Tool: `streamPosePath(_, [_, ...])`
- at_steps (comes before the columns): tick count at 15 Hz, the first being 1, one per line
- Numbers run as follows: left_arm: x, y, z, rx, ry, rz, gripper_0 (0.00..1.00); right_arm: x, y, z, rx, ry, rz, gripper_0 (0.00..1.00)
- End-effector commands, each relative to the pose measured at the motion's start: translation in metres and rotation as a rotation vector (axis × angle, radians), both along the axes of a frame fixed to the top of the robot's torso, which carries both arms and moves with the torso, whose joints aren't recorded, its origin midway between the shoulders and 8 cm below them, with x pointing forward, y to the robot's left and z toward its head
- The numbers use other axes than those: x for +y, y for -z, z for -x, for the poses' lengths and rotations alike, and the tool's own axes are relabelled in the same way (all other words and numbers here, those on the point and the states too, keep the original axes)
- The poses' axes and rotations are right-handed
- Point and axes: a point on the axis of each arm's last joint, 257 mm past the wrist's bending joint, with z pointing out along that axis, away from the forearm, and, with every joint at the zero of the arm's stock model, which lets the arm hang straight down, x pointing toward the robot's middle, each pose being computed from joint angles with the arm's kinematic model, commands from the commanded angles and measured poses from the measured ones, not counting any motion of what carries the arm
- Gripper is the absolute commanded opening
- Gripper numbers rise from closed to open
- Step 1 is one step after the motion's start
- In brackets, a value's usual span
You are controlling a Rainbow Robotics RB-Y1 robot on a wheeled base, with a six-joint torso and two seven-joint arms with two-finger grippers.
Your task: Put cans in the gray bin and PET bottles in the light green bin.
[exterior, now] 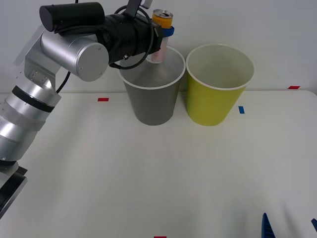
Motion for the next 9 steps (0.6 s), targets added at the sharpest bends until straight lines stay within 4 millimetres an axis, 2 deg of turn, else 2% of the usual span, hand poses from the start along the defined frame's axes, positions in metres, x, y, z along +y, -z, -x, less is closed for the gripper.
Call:
streamPosePath(1, [0.000, 0.000, 0.000, 0.004, 0.002, 0.005, 1.00, 0.000, 0.000, 0.000, 0.000, 0.000, 0.000, 1.00])
streamPosePath(3, [-0.001, 0.000, 0.003, 0.008, 0.007, 0.005, 1.00, 0.000, 0.000, 0.000, 0.000, 0.000, 0.000, 1.00])
streamPosePath(5, [0.008, -0.007, 0.014, 0.026, 0.010, -0.039, 1.00, 0.000, 0.000, 0.000, 0.000, 0.000, 0.000, 1.00])
streamPosePath(6, [0.030, -0.026, 0.030, 0.033, -0.004, -0.100, 1.00, 0.000, 0.000, 0.000, 0.000, 0.000, 0.000, 1.00])
streamPosePath(9, [0.057, -0.031, 0.046, -0.008, -0.024, -0.139, 1.00, 0.000, 0.000, 0.000, 0.000, 0.000, 0.000, 1.00])
